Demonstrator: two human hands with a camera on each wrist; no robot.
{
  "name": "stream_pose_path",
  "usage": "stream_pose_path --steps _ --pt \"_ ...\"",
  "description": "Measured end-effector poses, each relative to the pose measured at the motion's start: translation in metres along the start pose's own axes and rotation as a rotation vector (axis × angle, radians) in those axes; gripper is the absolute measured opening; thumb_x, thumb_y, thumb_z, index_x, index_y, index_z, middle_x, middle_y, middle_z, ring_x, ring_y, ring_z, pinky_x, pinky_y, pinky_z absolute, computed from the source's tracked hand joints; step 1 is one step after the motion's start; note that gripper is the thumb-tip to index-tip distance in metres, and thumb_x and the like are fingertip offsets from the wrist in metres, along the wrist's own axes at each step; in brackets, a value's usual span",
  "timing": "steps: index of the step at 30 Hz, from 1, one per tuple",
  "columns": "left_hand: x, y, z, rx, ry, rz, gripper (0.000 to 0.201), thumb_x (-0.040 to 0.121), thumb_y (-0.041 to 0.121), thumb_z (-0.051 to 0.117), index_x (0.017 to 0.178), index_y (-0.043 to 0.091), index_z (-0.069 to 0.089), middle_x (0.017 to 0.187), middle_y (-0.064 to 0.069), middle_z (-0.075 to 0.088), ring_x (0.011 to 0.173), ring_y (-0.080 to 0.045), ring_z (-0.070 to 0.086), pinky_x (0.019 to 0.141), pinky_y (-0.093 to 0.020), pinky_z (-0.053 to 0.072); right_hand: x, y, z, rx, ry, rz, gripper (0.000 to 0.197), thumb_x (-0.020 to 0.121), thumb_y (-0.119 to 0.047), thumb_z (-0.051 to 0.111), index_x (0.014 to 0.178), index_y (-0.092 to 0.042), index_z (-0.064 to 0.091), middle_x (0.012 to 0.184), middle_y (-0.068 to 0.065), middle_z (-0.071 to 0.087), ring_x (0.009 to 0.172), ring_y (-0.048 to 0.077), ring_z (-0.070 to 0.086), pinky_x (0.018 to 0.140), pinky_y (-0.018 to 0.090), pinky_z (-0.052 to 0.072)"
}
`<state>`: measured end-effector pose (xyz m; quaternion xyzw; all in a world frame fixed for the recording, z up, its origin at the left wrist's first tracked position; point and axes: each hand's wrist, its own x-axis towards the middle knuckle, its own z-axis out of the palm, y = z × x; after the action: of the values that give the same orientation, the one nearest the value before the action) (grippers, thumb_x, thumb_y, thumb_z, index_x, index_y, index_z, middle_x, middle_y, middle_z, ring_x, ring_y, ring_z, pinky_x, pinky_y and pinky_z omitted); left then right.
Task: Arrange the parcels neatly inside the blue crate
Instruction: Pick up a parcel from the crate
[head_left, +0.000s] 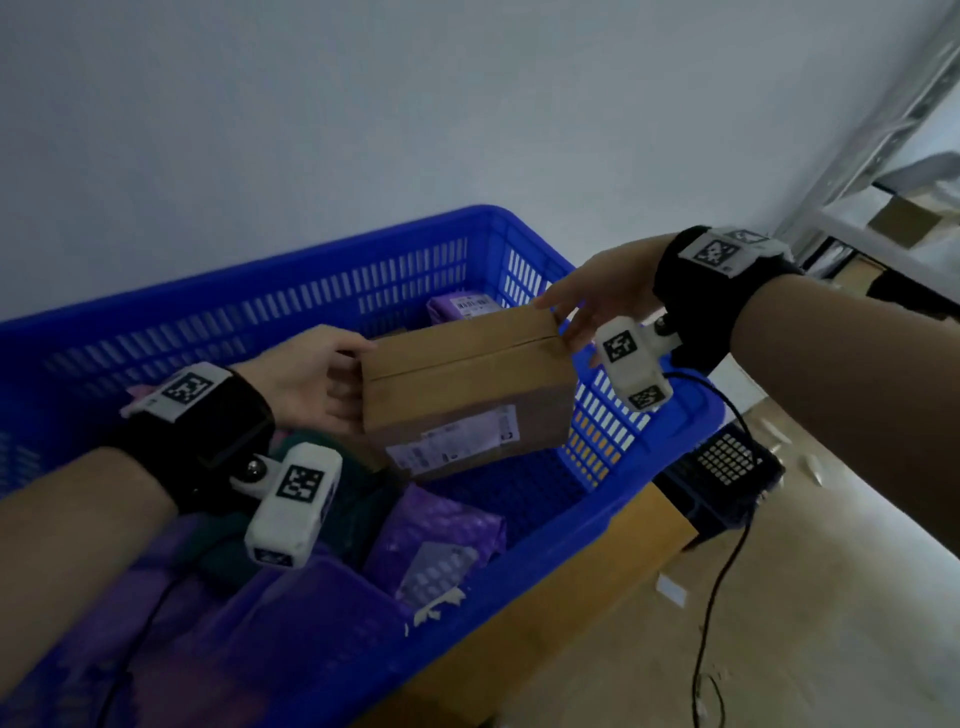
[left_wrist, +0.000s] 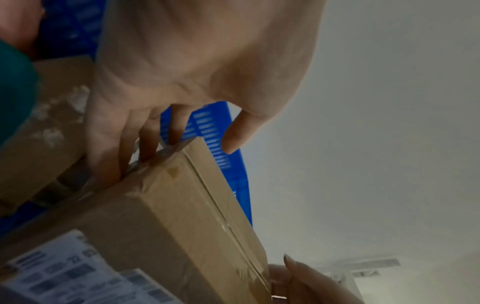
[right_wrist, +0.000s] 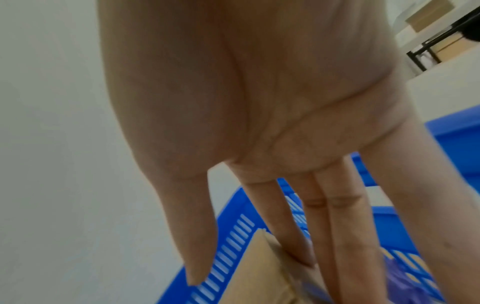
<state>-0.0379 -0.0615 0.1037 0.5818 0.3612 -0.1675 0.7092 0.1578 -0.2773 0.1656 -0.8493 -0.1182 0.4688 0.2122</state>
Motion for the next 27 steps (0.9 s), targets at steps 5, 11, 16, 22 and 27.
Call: stream_pose_path --steps 5,11,16,22,27 --pt "-0.019 0.012 -0.015 0.002 0.155 0.075 0.024 0.088 0.030 0.055 0.098 0.009 0.058 0.062 -0.009 0.056 0.060 -0.024 0.059 0.066 -0.036 0.049 -0.009 -0.015 0.002 -0.063 -0.031 -0.148 0.063 0.079 -0.051 0.066 0.131 -0.018 0.055 0.135 0.012 0.056 0.123 0.026 0.054 0.109 0.048 0.036" --pt "-0.026 0.019 -0.013 -0.138 0.228 0.130 0.031 0.084 0.031 0.055 0.102 0.005 0.059 0.094 -0.014 0.061 0.083 -0.028 0.060 0.071 -0.035 0.049 -0.003 -0.019 0.000 0.000 -0.066 -0.337 0.052 0.090 -0.013 0.060 0.134 -0.035 0.042 0.133 -0.005 0.049 0.118 0.019 0.052 0.067 0.027 0.056" --pt "-0.019 0.017 -0.005 -0.215 0.273 0.151 0.046 0.084 0.044 0.055 0.110 0.005 0.055 0.099 -0.013 0.060 0.086 -0.026 0.058 0.068 -0.033 0.048 0.010 -0.015 -0.005 0.051 0.013 -0.327 0.041 0.087 -0.029 0.064 0.124 -0.037 0.048 0.136 0.004 0.049 0.120 0.028 0.051 0.088 0.050 0.050" --pt "-0.003 0.007 0.021 -0.078 0.221 0.101 0.032 0.083 0.041 0.062 0.094 0.011 0.059 0.063 -0.004 0.066 0.065 -0.020 0.062 0.071 -0.033 0.049 0.026 0.000 -0.013 -0.102 -0.005 -0.217 0.062 0.081 -0.052 0.063 0.133 -0.022 0.050 0.131 0.009 0.056 0.112 0.032 0.061 0.104 0.057 0.040" --pt "0.013 -0.003 0.046 0.116 0.131 0.010 0.048 0.064 0.029 0.075 0.107 0.011 0.065 0.087 -0.006 0.075 0.088 -0.024 0.068 0.080 -0.039 0.053 0.036 0.017 -0.026 -0.162 -0.074 -0.105 0.063 0.084 -0.049 0.061 0.129 -0.006 0.050 0.113 0.020 0.065 0.095 0.032 0.067 0.095 0.049 0.048"
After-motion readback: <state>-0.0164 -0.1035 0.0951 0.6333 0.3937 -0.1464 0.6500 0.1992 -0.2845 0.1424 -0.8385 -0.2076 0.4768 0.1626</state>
